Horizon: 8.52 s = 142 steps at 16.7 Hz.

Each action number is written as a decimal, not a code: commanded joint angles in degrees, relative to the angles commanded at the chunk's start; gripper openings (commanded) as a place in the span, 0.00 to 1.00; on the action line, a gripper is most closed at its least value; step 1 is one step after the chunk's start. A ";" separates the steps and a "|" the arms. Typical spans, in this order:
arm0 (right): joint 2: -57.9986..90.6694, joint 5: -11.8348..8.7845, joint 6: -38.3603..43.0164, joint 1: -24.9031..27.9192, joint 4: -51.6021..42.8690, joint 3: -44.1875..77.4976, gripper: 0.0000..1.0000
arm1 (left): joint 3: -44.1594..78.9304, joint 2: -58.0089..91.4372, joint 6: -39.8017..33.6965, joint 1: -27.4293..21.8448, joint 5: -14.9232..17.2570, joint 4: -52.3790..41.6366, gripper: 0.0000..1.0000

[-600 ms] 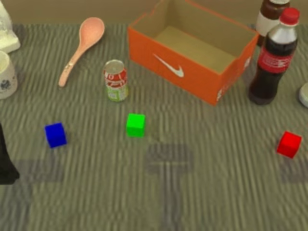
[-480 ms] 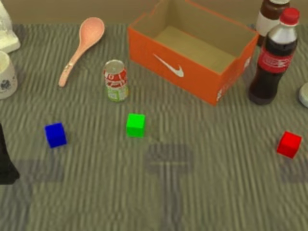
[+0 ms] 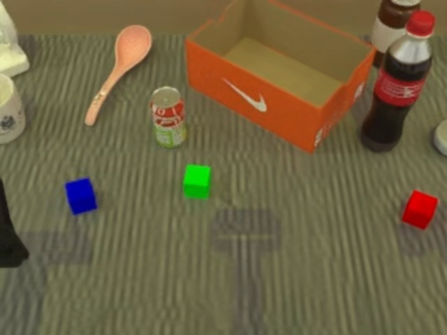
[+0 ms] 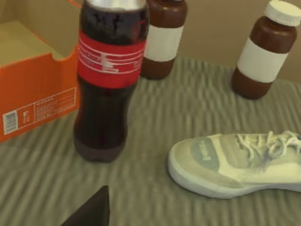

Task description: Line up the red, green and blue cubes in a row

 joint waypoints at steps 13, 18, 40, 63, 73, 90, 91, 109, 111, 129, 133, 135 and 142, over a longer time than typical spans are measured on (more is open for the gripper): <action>71.02 0.25 -33.09 5.21 -35.97 46.88 1.00 | 0.00 0.00 0.00 0.00 0.00 0.00 1.00; 85.97 0.17 -40.45 6.41 -43.43 58.02 1.00 | 0.00 0.00 0.00 0.00 0.00 0.00 1.00; 98.06 0.21 -41.65 6.73 -26.24 51.03 1.00 | 0.00 0.00 0.00 0.00 0.00 0.00 1.00; 95.11 -0.57 -40.26 6.81 -29.17 51.63 0.00 | 0.00 0.00 0.00 0.00 0.00 0.00 1.00; 88.23 -0.61 -40.37 7.25 -43.58 59.13 0.00 | 0.00 0.00 0.00 0.00 0.00 0.00 1.00; 117.45 -0.70 -30.20 39.67 -65.66 110.07 0.00 | 0.00 0.00 0.00 0.00 0.00 0.00 1.00; 119.34 -0.69 -29.25 42.21 -67.19 113.71 0.00 | 0.00 0.00 0.00 0.00 0.00 0.00 1.00; 123.93 -0.47 -26.16 49.59 -56.72 107.99 0.00 | 0.00 0.00 0.00 0.00 0.00 0.00 1.00; 123.96 -0.44 -26.19 49.67 -55.10 106.41 0.00 | 0.00 0.00 0.00 0.00 0.00 0.00 1.00; 123.95 -0.44 -26.19 49.67 -55.07 106.37 1.00 | 0.00 0.00 0.00 0.00 0.00 0.00 1.00; 123.95 -0.44 -26.19 49.67 -55.07 106.37 1.00 | 0.00 0.00 0.00 0.00 0.00 0.00 1.00; 123.95 -0.44 -26.19 49.67 -55.07 106.37 1.00 | 0.00 0.00 0.00 0.00 0.00 0.00 1.00; 123.87 -0.41 -26.35 49.81 -64.35 115.40 1.00 | 0.00 0.00 0.00 0.00 0.00 0.00 1.00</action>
